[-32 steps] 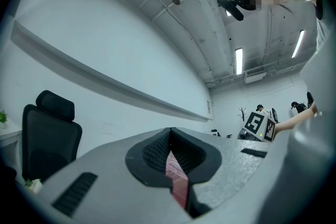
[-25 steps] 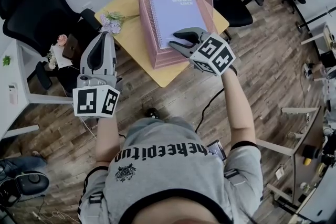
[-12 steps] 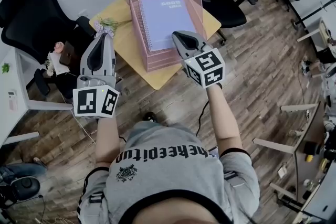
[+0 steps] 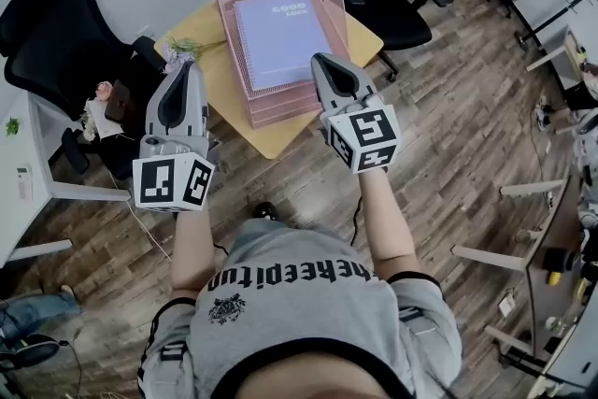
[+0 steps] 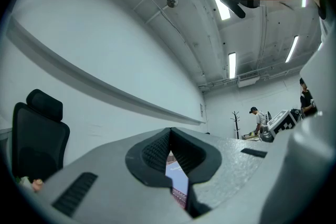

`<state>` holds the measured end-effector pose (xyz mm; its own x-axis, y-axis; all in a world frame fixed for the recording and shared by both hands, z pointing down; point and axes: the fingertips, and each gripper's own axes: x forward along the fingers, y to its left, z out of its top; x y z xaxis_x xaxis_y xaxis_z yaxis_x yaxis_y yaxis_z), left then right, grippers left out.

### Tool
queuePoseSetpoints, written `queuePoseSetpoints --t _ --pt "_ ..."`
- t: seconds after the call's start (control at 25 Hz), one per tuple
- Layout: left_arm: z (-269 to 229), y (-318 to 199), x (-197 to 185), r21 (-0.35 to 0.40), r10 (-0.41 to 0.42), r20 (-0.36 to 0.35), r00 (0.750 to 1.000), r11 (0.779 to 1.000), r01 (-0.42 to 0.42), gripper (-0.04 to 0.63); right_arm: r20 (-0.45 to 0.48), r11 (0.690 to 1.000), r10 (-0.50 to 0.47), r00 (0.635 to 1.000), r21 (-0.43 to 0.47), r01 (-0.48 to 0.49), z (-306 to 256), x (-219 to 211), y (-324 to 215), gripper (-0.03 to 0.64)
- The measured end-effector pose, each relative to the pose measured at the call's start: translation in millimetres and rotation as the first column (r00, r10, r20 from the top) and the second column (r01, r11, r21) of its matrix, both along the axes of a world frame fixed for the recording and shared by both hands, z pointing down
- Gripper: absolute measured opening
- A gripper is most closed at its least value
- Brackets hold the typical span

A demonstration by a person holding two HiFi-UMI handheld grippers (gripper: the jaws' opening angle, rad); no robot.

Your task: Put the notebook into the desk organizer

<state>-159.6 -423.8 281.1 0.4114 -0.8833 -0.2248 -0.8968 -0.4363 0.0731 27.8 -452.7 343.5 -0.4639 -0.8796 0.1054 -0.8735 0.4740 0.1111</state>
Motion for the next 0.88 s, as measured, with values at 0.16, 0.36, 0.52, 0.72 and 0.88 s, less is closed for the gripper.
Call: queuePoseSetpoints --t 0.16,0.36,0.52,0.72,0.88 --pt "-4.2 9.0 9.3 0.003 0.003 0.008 1.000 1.000 -0.003 0.003 0.016 0.999 0.033 0.999 0.043 -0.034 -18.6 12.1 15.5 0.002" --pt "-8.9 17.9 20.8 0.006 0.011 0.018 1.000 1.000 -0.012 0.003 0.046 0.994 0.056 0.997 0.090 -0.060 -40.3 24.5 35.2 0.003" --pt "-12.0 27.4 30.0 0.011 0.016 0.024 1.000 1.000 -0.016 0.003 0.082 0.989 0.073 0.994 0.126 -0.083 -55.9 35.8 52.3 0.003" --pt "-17.2 40.2 42.1 0.024 0.013 0.025 1.000 1.000 -0.014 0.003 0.114 0.981 0.099 0.989 0.154 -0.116 -69.7 54.9 72.5 0.002" --pt "-19.5 50.7 49.9 0.027 0.014 0.033 0.999 1.000 -0.015 0.003 0.124 0.975 0.127 0.984 0.166 -0.147 -73.7 69.0 86.2 0.003"
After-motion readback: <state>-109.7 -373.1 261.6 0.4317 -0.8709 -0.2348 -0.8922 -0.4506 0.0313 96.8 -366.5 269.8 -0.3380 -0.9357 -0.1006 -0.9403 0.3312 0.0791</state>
